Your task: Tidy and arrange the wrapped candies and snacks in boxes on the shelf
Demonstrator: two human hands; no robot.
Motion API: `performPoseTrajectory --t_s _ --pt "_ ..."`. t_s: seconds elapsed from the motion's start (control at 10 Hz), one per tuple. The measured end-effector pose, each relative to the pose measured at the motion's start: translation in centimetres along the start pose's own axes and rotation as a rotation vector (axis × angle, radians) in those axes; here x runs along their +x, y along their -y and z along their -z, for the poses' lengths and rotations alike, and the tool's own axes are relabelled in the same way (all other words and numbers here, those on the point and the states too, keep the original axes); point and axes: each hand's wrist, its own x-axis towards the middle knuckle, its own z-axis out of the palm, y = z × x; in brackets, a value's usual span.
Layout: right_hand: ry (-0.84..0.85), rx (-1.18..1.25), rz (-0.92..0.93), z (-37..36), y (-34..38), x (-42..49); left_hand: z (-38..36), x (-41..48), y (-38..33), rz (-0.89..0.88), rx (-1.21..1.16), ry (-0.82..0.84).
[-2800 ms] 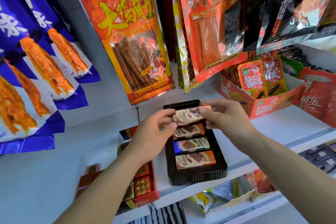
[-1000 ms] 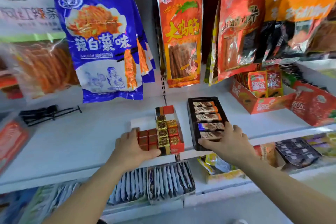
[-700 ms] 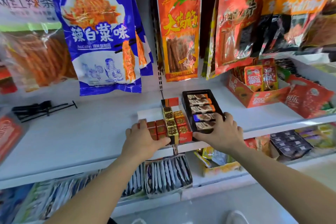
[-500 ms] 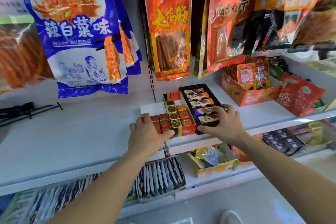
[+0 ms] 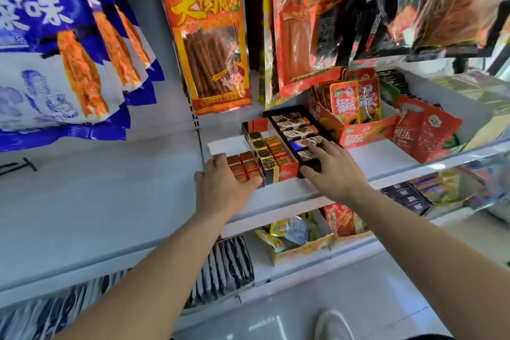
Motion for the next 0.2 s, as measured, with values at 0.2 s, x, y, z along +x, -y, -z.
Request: performPoseTrajectory --t_s 0.2 --pt "-0.097 0.018 0.008 1.8 0.9 -2.3 2.8 -1.6 -0.4 -0.072 0.01 -0.044"
